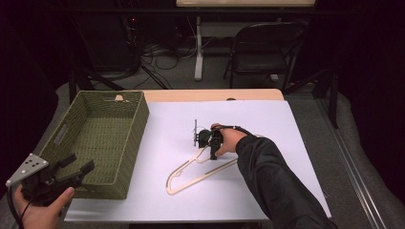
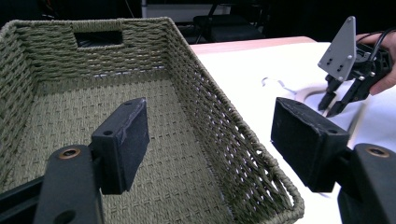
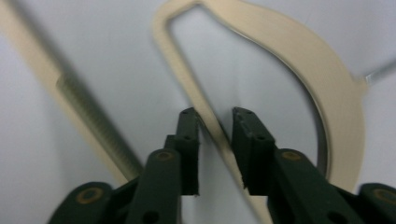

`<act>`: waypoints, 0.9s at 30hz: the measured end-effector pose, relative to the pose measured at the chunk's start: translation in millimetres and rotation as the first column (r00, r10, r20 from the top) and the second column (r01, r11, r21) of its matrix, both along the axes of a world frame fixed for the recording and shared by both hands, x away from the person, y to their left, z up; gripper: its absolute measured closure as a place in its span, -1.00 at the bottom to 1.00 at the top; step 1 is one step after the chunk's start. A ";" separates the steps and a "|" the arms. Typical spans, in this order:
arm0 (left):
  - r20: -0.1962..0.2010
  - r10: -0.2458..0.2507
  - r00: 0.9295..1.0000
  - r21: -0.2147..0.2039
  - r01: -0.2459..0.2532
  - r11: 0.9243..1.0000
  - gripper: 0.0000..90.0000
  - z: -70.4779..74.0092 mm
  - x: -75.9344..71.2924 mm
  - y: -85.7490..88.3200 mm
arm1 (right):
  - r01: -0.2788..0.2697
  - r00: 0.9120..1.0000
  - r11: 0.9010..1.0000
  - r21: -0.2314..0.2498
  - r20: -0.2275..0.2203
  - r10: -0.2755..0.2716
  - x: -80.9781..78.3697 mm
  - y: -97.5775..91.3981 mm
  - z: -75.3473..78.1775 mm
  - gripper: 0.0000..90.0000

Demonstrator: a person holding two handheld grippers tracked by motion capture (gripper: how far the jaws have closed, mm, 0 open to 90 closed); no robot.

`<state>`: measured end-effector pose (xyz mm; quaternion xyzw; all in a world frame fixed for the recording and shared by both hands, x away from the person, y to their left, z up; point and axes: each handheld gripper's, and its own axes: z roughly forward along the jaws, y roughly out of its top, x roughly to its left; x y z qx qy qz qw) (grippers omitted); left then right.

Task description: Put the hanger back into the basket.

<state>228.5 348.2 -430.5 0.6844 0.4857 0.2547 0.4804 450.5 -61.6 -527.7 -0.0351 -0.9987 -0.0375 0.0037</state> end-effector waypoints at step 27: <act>-0.030 -0.186 0.982 0.048 0.187 0.981 -0.26 -4.7 11.3 -54.8 | -0.121 0.985 0.993 0.011 0.124 0.119 -36.3 0.3 29.8 0.90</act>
